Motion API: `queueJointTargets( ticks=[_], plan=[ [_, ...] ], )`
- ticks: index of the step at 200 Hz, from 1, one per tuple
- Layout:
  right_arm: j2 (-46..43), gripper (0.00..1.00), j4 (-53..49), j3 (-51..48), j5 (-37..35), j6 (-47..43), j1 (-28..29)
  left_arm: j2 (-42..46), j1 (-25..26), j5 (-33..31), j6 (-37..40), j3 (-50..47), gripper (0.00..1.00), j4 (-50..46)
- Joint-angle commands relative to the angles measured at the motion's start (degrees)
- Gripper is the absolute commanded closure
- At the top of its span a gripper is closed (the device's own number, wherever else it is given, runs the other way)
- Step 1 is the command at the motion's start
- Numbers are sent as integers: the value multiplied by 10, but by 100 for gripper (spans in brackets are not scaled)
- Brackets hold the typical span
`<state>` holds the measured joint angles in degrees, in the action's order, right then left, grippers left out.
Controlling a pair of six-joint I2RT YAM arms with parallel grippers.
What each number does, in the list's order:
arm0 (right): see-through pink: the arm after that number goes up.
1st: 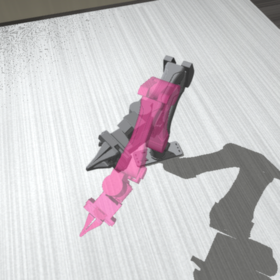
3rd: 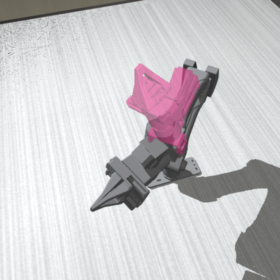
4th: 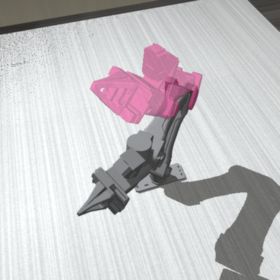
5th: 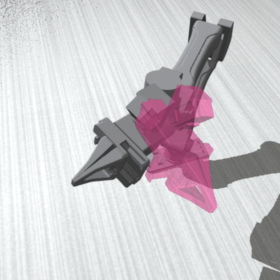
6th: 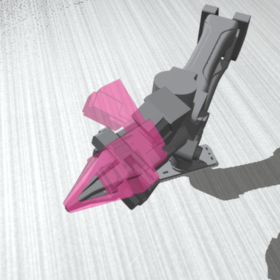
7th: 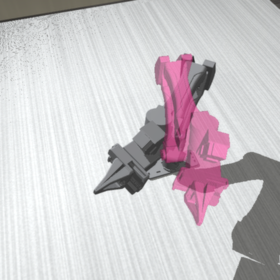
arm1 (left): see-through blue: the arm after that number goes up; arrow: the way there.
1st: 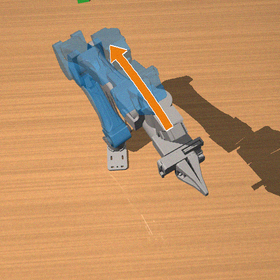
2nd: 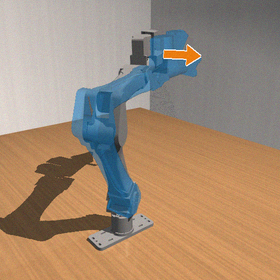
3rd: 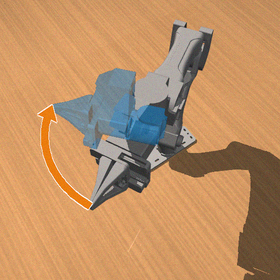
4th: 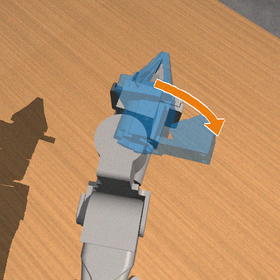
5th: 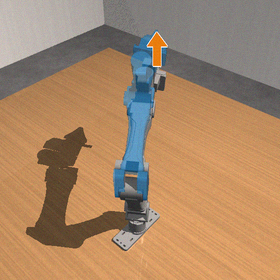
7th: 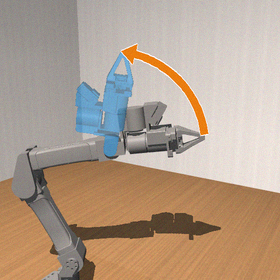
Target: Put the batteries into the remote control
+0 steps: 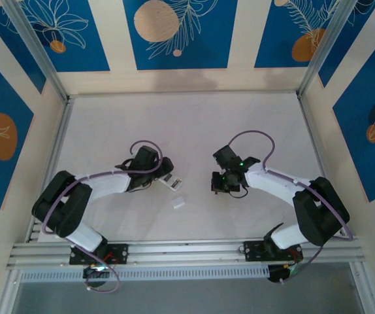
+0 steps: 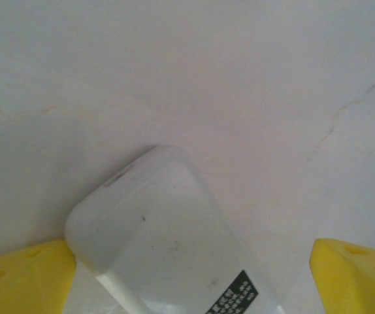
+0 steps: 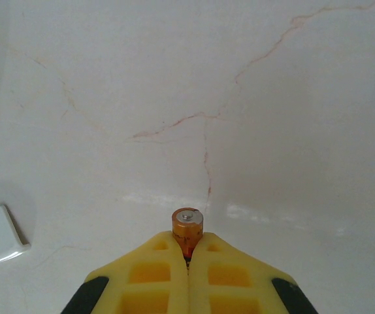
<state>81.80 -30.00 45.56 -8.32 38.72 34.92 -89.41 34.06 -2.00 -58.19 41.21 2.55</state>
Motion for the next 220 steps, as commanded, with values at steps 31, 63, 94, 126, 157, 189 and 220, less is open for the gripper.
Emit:
queueJointTargets(
  ticks=[31, 63, 94, 126, 157, 189, 220],
  plan=[
    [-17, 100, -8, -9, 5, 13, 7, -33, 17, 21, 14, 60, 8, 28],
    [-24, 100, -14, -9, 1, 14, 8, -91, 22, 58, 15, 101, 9, 40],
    [-36, 99, -21, -12, -3, 14, 8, -106, 31, 61, 15, 112, 9, 62],
    [-37, 99, -21, -13, -3, 16, 7, -107, 34, 66, 23, 125, 9, 51],
    [-32, 99, -6, -5, 8, 13, 14, -74, 34, 51, 43, 123, 9, 25],
    [-11, 99, 8, 37, 6, 7, 44, -5, 21, 23, 80, 107, 7, -26],
    [57, 100, 12, 117, -2, -2, 82, 93, -10, -11, 105, 51, 0, -86]
  ],
)
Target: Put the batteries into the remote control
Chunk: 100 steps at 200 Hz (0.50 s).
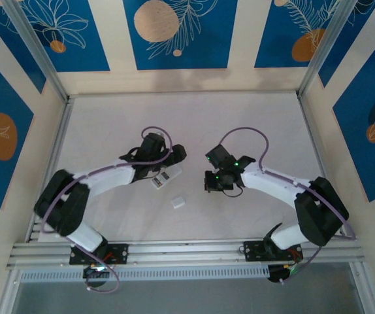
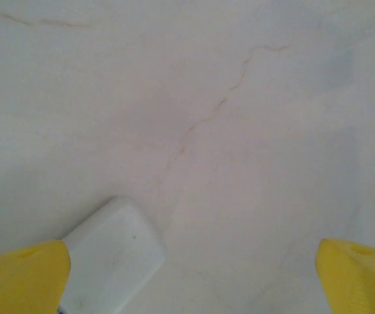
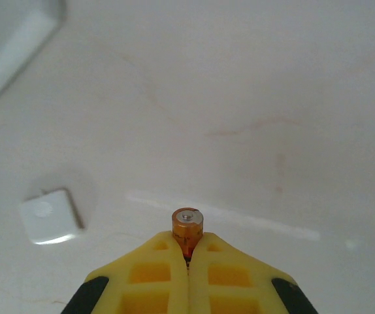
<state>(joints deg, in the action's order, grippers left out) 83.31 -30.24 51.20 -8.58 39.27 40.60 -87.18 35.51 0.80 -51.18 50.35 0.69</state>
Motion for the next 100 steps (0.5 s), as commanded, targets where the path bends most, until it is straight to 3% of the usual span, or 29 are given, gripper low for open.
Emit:
queueJointTargets(
  ticks=[1, 27, 71, 93, 100],
  plan=[
    [45, 99, 14, 63, 1, -8, 26, 76, -26, -40, 35, -43, 0, -69],
    [120, 100, 14, 138, 10, -23, 50, 170, -58, -46, 36, -108, 0, -108],
    [234, 100, 4, 274, 27, -58, 85, 313, -83, -21, -32, -221, 0, -129],
    [278, 100, -4, 331, 32, -76, 99, 373, -89, 1, -85, -285, 10, -97],
    [290, 100, -7, 348, 32, -81, 103, 389, -90, 7, -99, -304, 18, -81]
  ],
)
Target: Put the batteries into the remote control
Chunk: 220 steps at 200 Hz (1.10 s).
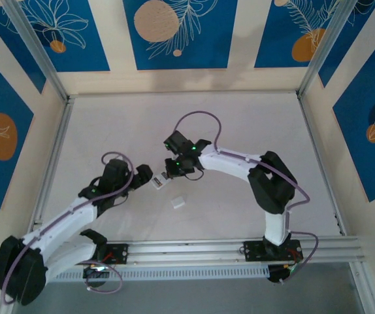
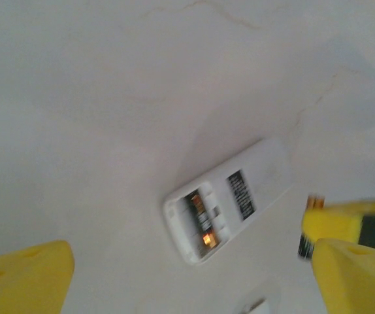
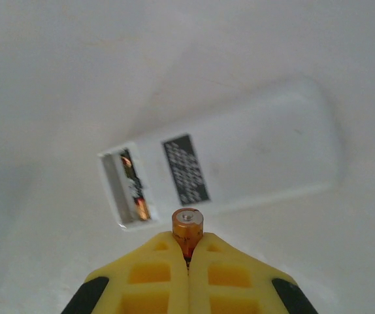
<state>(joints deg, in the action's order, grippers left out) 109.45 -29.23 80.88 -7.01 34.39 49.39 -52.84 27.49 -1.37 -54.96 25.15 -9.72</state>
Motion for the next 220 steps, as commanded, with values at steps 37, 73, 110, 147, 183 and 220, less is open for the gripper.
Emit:
queueJointTargets(
  ticks=[37, 73, 110, 147, 183, 220],
  plan=[
    [78, 100, -32, 116, 21, -62, 29, 93, -17, 39, -121, -134, 54, 106],
    [107, 100, -44, 149, 22, -76, 35, 55, -23, 72, -135, -158, 86, 199],
    [126, 100, -55, 164, 19, -87, 41, -31, -24, 96, -144, -169, 93, 301],
    [143, 100, -62, 179, 17, -99, 47, -141, -23, 123, -158, -175, 100, 414],
    [154, 100, -61, 187, 16, -103, 50, -232, -23, 139, -170, -178, 100, 517],
    [165, 100, -62, 188, 18, -104, 51, -299, -23, 151, -180, -179, 100, 596]
  ],
)
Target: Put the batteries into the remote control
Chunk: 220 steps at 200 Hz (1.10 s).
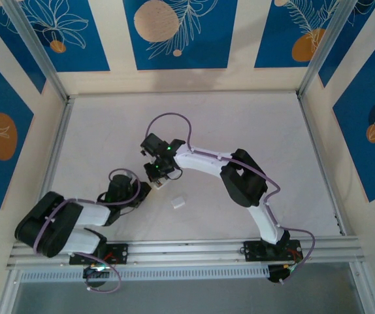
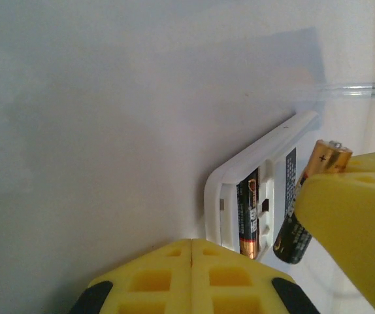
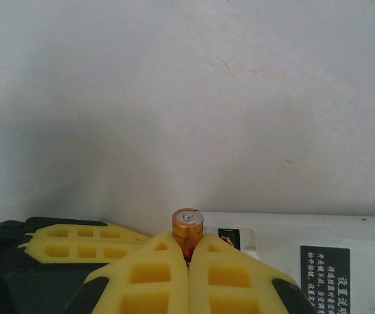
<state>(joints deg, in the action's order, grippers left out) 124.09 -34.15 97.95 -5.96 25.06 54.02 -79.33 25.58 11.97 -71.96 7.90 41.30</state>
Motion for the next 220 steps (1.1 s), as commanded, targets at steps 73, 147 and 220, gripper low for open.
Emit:
queueJointTargets(
  ticks=[73, 147, 220],
  plan=[
    [25, 100, -2, 8, 11, -5, 4, -46, -4, 7, -10, -15, 100, 92],
    [7, 100, 25, -27, 9, -2, 3, 26, -4, -8, 22, -7, 95, -3],
    [-36, 100, 103, -97, -2, 0, 12, 265, -5, -99, 63, 8, 63, -295]
  ],
)
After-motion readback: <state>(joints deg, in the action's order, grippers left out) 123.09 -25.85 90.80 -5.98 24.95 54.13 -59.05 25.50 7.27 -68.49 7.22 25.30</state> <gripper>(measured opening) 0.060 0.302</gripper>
